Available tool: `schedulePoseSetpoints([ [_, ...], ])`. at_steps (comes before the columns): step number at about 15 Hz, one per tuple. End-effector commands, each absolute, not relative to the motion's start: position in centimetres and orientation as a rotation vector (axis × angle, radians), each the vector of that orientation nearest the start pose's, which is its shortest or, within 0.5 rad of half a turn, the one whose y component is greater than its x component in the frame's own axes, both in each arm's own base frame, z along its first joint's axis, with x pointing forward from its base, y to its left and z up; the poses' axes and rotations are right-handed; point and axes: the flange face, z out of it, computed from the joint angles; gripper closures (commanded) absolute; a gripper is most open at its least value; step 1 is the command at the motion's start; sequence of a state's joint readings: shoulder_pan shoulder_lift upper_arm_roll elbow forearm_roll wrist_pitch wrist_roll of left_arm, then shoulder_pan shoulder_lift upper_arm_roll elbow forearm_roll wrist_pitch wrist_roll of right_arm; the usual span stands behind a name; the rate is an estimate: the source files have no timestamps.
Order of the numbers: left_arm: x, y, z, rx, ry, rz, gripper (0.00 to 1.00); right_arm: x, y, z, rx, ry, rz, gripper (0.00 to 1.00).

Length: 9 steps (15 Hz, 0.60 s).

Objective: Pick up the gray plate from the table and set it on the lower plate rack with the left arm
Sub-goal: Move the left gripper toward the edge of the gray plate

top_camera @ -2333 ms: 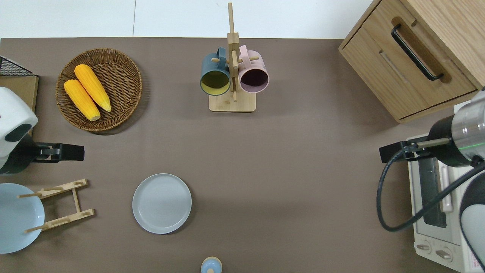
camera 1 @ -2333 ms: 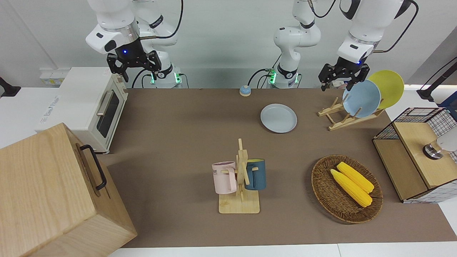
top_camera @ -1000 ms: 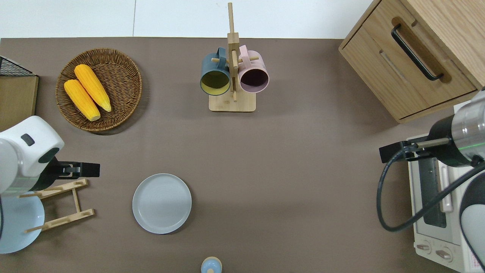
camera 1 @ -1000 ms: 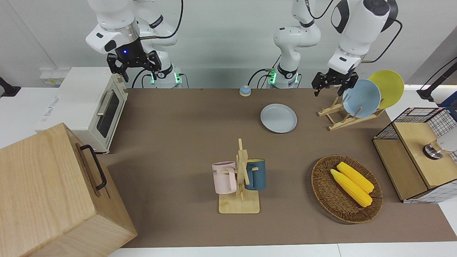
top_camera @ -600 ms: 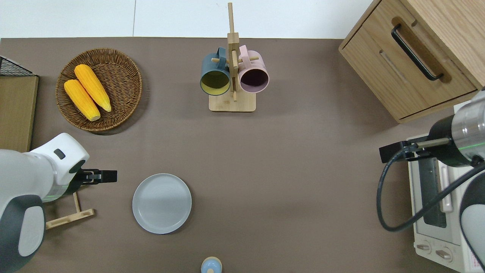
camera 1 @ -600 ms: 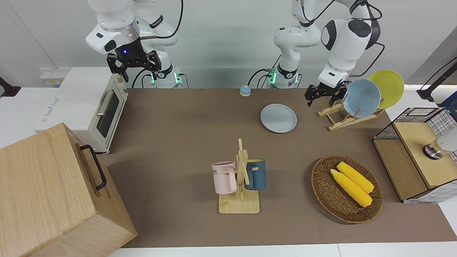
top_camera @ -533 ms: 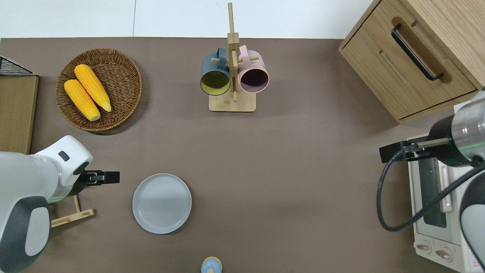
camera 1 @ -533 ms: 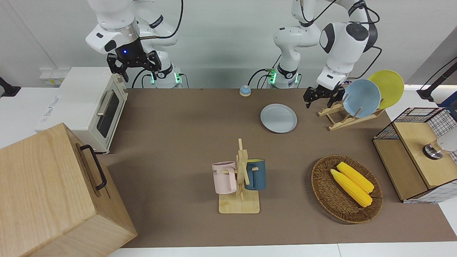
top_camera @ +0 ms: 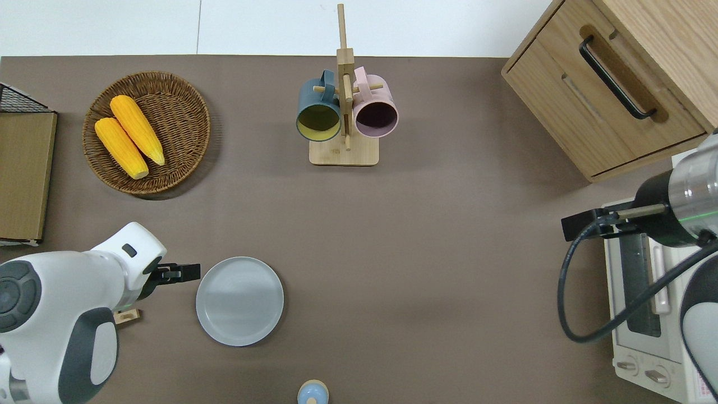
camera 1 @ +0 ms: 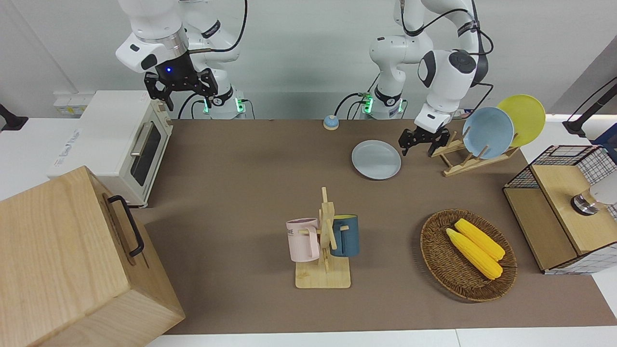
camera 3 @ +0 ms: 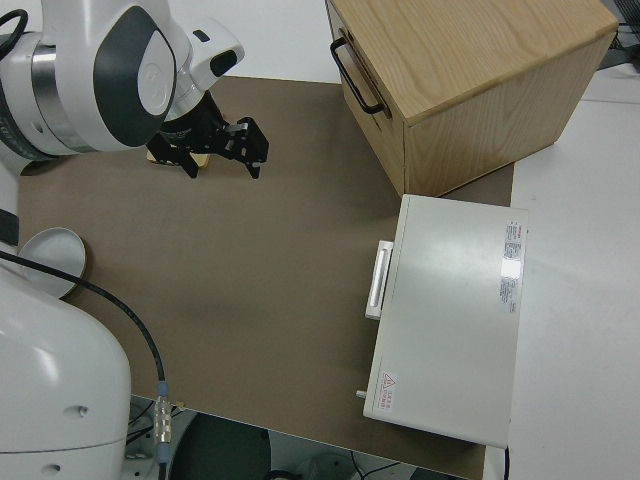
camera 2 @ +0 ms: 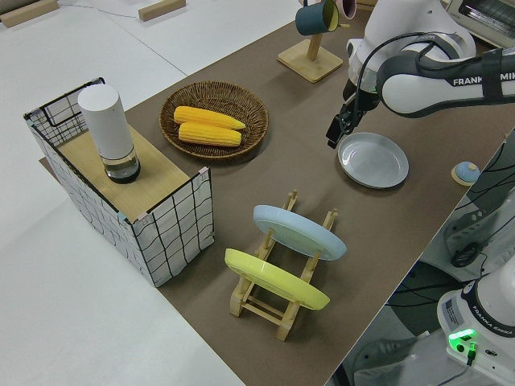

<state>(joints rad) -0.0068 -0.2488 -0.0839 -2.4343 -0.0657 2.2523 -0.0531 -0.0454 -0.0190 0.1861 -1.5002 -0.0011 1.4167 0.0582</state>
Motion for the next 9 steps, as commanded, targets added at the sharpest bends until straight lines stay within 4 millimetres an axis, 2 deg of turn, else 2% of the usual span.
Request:
schedulePoseSetpoints([
  [1, 43.9, -5.5, 38.2, -3.177, -0.013, -0.140, 0.00, 52.5, 7.5, 65.7, -3.139, -0.127, 0.109, 0.013],
  [3, 43.4, -5.6, 37.0, -3.176, -0.050, -0.161, 0.00, 52.5, 7.5, 65.7, -3.139, -0.124, 0.109, 0.011],
  [9, 43.4, -8.2, 34.3, -3.177, -0.057, -0.109, 0.00, 52.5, 7.5, 65.7, -3.139, -0.127, 0.109, 0.013],
])
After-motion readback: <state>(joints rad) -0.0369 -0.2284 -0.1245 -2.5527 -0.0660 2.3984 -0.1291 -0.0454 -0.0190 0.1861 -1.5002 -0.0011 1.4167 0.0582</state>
